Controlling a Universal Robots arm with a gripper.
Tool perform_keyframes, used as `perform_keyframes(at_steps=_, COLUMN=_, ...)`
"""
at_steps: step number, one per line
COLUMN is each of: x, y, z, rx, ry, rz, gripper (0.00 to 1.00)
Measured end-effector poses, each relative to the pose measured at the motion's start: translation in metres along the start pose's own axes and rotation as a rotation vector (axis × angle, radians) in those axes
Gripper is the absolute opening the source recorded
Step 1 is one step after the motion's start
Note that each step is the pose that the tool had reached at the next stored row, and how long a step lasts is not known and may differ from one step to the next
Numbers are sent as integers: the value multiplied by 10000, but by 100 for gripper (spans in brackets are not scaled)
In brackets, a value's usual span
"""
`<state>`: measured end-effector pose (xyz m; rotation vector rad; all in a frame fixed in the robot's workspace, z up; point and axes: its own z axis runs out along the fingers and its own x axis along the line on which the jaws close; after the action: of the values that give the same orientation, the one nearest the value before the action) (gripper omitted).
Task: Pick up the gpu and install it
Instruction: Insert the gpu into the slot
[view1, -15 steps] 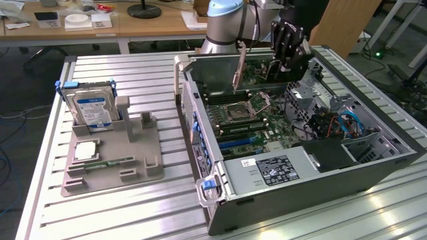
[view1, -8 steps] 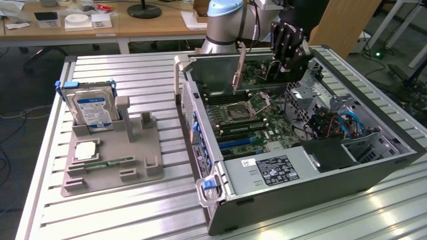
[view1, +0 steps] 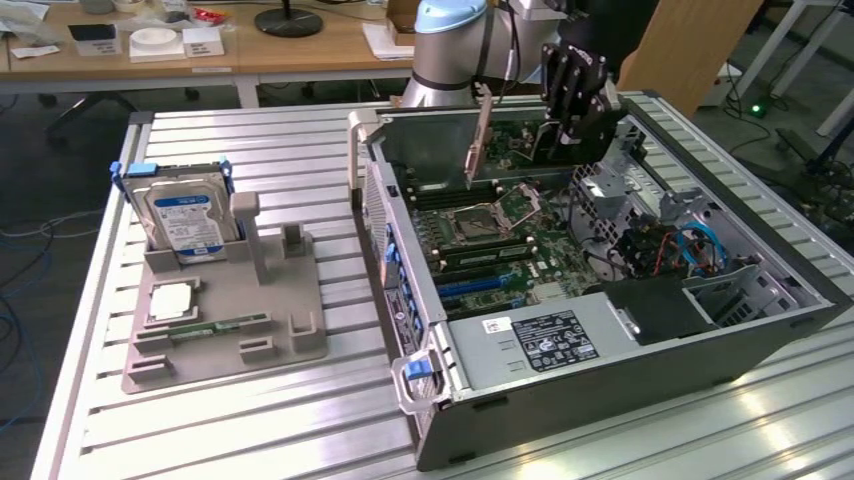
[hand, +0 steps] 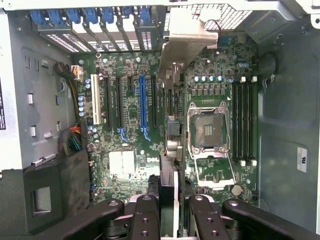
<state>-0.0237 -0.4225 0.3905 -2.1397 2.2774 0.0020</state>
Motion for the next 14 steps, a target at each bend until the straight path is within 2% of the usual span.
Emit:
perform_keyframes(at_steps=8, x=1, y=3, z=68, rx=6, ry=1, rz=82, gripper=27)
perform_keyframes(at_steps=10, x=4, y=51, z=84, rx=6, ry=0, rz=58, gripper=27)
perform_keyframes(at_steps=14, x=6, y=85, z=109, rx=4, ry=10, rz=44, gripper=27)
